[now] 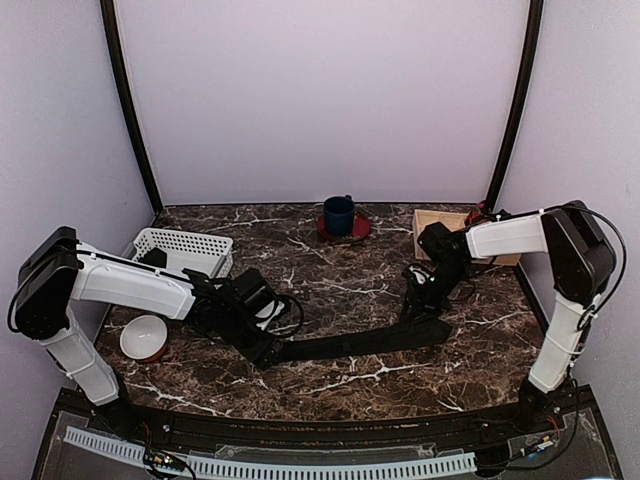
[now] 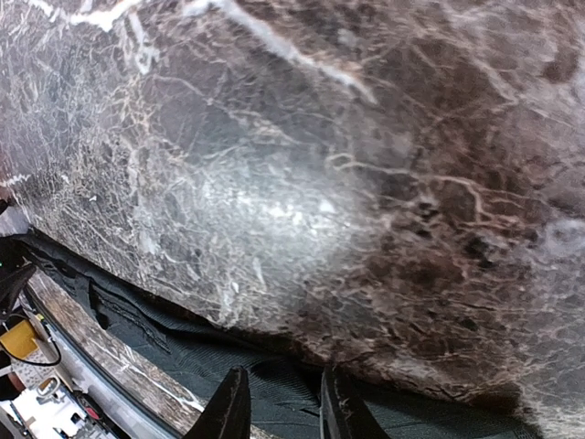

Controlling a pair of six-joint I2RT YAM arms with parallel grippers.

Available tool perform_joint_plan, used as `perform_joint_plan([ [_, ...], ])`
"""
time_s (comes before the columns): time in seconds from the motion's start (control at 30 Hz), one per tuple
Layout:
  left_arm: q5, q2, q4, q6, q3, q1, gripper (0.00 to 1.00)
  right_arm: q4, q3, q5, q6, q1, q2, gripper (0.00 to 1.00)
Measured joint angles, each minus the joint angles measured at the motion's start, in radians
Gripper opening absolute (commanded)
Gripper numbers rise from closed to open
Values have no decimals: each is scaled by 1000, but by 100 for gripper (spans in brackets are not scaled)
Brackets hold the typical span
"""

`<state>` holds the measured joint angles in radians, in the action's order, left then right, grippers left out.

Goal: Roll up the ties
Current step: Adjust the tie at the center of the board.

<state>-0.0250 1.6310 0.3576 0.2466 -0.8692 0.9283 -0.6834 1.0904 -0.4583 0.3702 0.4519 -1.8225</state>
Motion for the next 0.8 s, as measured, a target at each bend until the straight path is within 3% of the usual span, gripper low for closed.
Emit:
perform_joint_plan([
  [0.1,-2,0,0,0,0,-2,84,-1,5,4,-5,11,-7,5],
  [0.17,-3,0,0,0,0,-4,84,-7,6,12,-6,15,-11,0],
  [0.8,10,-13,-3,0,0,-45,86,-63,-19,-11,-26,17,70,0],
])
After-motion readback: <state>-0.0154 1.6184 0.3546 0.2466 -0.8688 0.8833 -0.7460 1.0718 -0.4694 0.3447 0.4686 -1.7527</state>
